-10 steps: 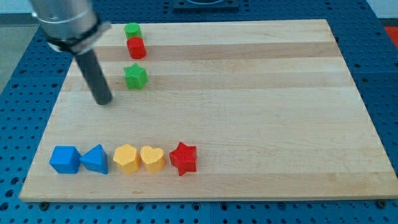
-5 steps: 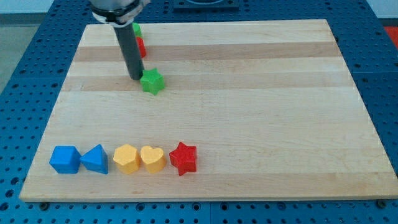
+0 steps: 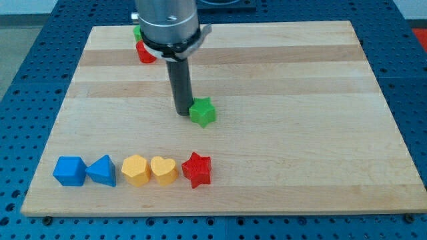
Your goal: Slide the green star slightly right and down
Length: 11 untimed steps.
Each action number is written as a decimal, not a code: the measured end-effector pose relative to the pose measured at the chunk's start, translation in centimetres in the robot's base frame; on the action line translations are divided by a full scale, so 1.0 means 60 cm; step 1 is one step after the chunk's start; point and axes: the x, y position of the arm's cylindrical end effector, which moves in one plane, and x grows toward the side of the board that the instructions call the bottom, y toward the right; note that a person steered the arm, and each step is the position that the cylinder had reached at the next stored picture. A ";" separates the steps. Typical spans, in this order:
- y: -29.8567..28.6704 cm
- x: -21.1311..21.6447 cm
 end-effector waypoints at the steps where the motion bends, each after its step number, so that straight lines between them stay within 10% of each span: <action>1: 0.039 0.020; 6: 0.137 -0.034; 11: 0.142 0.108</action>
